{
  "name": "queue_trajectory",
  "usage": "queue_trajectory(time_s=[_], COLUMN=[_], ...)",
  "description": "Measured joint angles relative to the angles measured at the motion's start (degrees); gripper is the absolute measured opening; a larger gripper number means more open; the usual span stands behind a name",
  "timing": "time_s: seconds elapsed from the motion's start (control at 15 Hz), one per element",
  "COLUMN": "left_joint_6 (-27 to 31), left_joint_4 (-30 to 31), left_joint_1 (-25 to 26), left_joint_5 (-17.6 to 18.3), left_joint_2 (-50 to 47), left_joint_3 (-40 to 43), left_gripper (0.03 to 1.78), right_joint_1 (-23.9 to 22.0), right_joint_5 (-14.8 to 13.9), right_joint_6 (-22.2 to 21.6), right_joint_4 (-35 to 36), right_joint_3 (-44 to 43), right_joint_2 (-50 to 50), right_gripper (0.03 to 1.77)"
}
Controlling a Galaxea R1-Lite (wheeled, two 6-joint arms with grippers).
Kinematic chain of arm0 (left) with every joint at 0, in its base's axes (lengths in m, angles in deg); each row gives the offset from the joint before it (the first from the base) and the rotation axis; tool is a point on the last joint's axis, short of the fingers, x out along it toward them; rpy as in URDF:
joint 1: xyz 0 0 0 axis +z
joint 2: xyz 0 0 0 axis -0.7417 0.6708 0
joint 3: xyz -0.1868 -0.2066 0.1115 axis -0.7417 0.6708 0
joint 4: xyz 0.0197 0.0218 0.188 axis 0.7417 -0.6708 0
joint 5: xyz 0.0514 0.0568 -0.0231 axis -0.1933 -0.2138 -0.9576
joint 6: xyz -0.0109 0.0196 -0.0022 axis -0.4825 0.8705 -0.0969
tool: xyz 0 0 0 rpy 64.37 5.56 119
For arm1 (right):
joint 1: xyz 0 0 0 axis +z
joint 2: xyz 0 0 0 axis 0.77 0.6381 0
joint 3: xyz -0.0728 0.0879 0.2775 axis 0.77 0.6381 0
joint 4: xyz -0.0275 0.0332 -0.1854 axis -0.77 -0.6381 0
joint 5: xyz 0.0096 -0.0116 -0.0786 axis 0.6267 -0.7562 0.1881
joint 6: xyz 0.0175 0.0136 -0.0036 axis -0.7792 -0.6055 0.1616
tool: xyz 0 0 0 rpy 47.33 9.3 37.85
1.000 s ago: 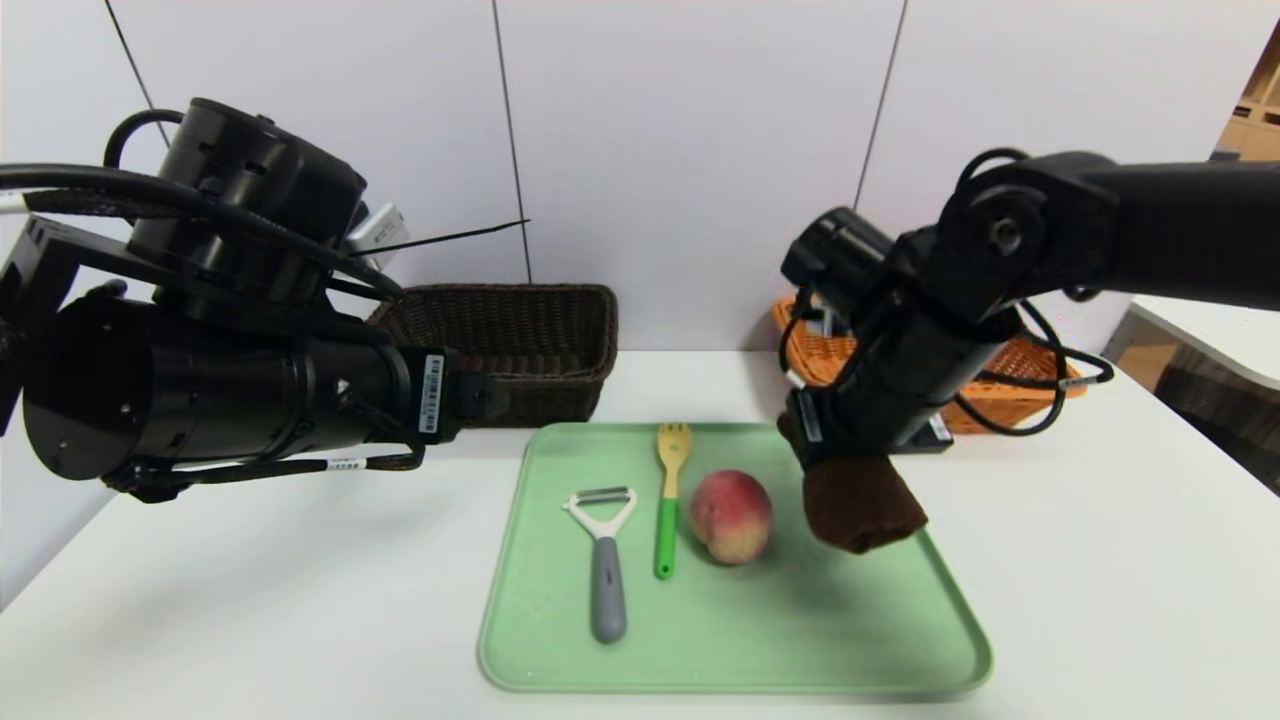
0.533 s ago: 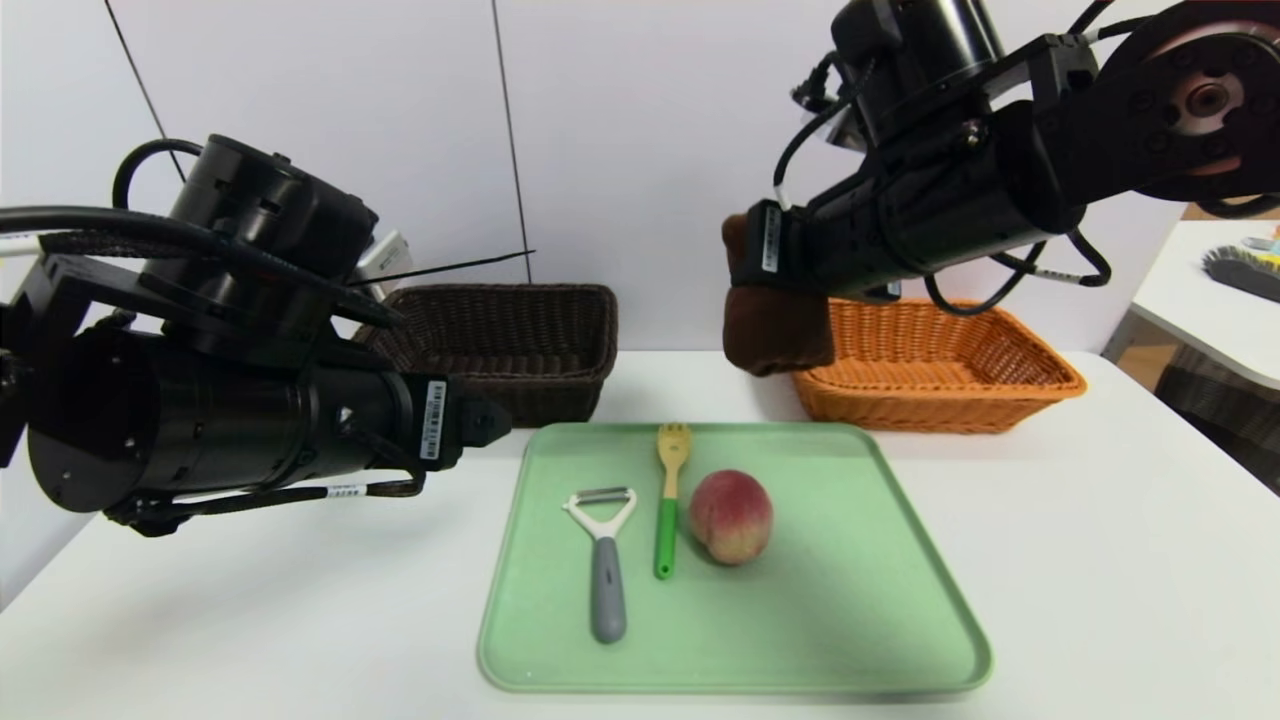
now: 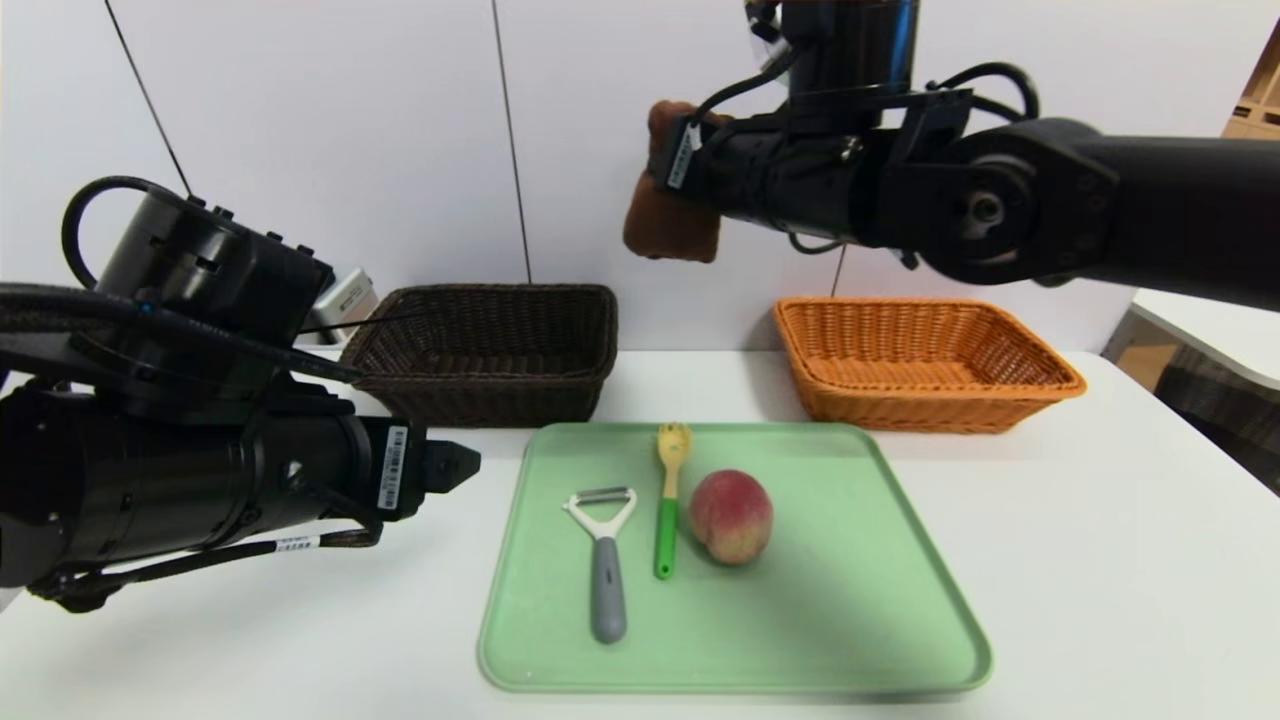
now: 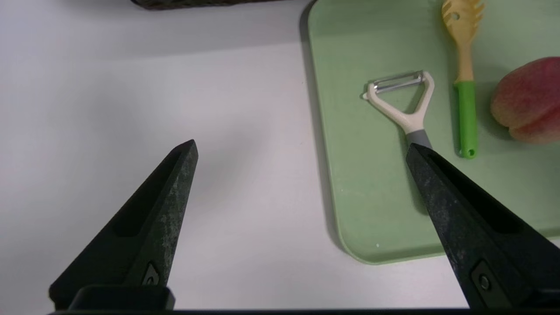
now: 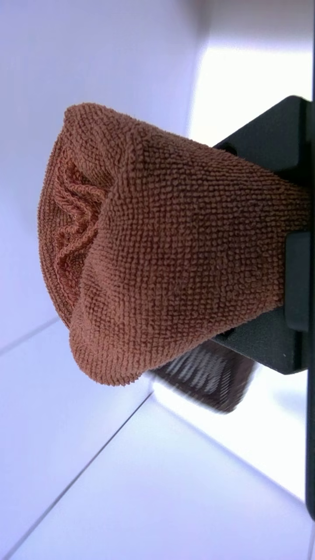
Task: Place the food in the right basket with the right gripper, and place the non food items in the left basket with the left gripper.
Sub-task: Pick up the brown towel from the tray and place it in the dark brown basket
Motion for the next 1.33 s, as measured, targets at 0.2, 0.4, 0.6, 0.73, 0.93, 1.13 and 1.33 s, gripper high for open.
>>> queue_trajectory(time_s=[0.2, 0.4, 0.6, 0.73, 0.93, 1.13, 1.33], left_joint_6=[0.1, 0.2, 0.1, 0.1, 0.2, 0.1, 0.2], left_joint_4=[0.0, 0.8, 3.8, 3.9, 3.7, 3.7, 3.7], left_joint_1=[0.1, 0.0, 0.0, 0.0, 0.0, 0.0, 0.0], left_joint_5=[-1.2, -1.8, -1.8, -1.9, -2.2, -2.2, -2.2], left_joint_2=[-1.7, -2.6, -2.7, -2.7, -2.8, -2.8, -2.8], left_joint_3=[3.6, 4.4, 4.9, 5.2, 5.4, 5.4, 5.4], left_gripper=[1.69, 1.69, 1.69, 1.69, 1.69, 1.69, 1.69], right_joint_1=[1.6, 3.0, 3.7, 4.0, 3.7, 3.5, 3.0], right_joint_5=[1.1, 4.3, 5.9, 7.0, 7.5, 7.8, 8.8], right_joint_6=[3.8, 4.6, 4.5, 4.5, 4.4, 4.3, 4.3], right_joint_4=[14.1, 22.2, 26.3, 28.5, 28.9, 30.0, 30.0], right_joint_3=[-0.7, -1.1, -1.2, -1.3, -1.3, -1.3, -1.4], right_joint_2=[6.0, 11.2, 15.6, 18.2, 20.6, 21.6, 22.0], right_gripper=[0.57, 0.57, 0.57, 0.57, 0.57, 0.57, 0.86])
